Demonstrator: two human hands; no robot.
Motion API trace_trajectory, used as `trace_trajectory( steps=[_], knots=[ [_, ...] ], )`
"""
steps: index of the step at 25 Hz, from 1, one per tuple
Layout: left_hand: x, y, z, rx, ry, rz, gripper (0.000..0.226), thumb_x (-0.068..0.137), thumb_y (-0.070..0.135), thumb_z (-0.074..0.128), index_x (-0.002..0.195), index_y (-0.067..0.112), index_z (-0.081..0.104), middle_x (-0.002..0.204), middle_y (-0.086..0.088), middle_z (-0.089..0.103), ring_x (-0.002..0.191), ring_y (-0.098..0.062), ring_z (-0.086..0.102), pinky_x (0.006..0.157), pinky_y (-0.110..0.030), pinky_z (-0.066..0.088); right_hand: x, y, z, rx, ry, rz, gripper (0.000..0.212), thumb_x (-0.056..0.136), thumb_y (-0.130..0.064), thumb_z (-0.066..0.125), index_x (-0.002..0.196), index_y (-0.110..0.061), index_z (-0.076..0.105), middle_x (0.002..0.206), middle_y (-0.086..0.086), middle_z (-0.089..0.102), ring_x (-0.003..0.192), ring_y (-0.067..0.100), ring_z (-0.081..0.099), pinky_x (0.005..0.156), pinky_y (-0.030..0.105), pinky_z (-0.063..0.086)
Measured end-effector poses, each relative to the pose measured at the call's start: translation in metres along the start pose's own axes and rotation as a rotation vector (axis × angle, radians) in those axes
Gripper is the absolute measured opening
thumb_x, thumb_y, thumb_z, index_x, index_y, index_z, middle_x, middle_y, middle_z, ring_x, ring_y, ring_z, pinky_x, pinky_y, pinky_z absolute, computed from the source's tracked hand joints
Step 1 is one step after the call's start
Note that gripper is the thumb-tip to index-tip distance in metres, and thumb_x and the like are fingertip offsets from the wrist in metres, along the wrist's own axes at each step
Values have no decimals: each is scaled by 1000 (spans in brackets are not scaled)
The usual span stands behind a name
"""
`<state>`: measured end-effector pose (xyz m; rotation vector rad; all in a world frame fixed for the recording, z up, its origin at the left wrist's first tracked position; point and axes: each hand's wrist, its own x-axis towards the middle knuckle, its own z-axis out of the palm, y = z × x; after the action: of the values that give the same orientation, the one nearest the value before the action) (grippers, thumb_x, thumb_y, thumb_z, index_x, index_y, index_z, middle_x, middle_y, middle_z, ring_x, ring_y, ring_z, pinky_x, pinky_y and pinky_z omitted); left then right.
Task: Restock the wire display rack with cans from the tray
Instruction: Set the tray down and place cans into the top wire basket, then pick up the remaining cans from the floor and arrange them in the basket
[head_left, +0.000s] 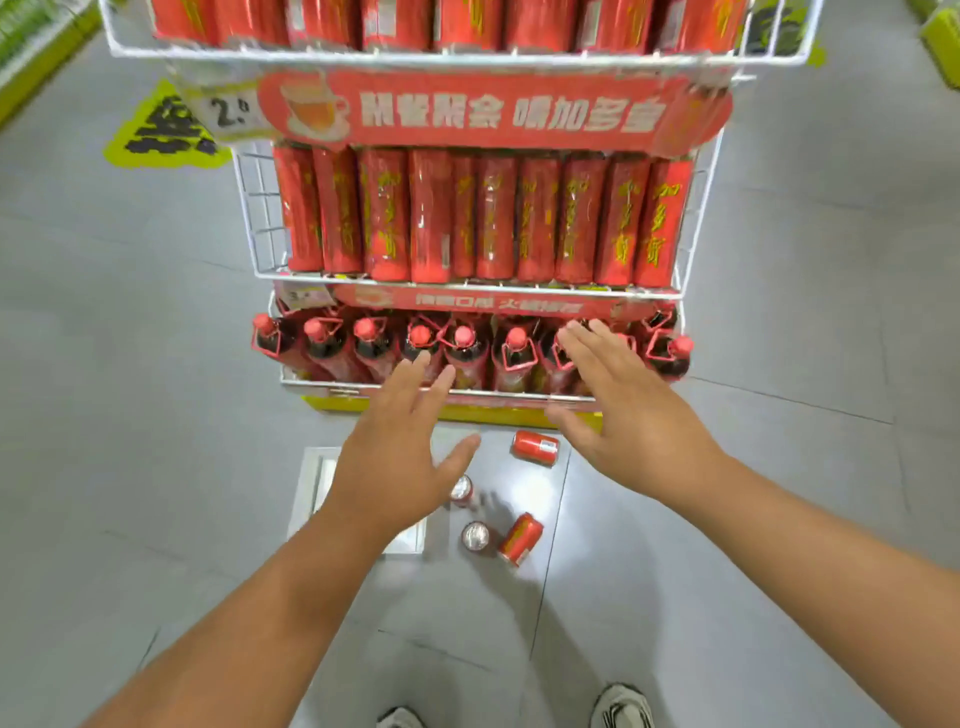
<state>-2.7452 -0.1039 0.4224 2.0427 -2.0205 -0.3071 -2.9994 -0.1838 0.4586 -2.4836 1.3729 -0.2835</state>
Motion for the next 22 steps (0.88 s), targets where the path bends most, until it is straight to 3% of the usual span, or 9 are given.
trace_trajectory(
  steps=[5,8,12,16,22],
  knots=[
    [-29,-64,143,-3,-48,-40,85,89,71,39,161,26,36,172,-1,20,158,-22,20,119,-43,36,-15,49,151,-6,-21,13,75,98,-52,58,162,-21,33,170,-1,28,159,19,17,123,40,29],
    [-37,-91,212,4,-75,-61,87,87,72,37,161,27,33,172,-1,19,158,-22,20,118,-42,39,-20,78,224,-13,-21,32,75,97,-52,57,161,-22,33,169,-1,29,159,18,18,123,37,26],
    [-33,-108,300,-5,-90,-31,83,92,65,53,163,30,28,173,2,12,159,-19,13,122,-38,31,-20,115,309,-66,-49,-2,76,99,-51,56,162,-18,30,169,2,30,159,23,20,127,38,20],
    [-22,-118,371,-30,-122,-34,84,94,67,52,164,36,17,174,8,3,160,-15,1,125,-37,25,-11,148,374,-133,-71,-8,78,98,-51,58,162,-17,30,169,4,28,158,24,20,124,38,24],
    [-19,-133,437,-16,-136,-101,86,95,66,51,165,34,14,174,8,2,160,-17,2,122,-41,28,8,187,423,-231,-163,-12,81,99,-58,51,165,-22,20,172,0,22,159,20,16,124,39,24]
  ],
)
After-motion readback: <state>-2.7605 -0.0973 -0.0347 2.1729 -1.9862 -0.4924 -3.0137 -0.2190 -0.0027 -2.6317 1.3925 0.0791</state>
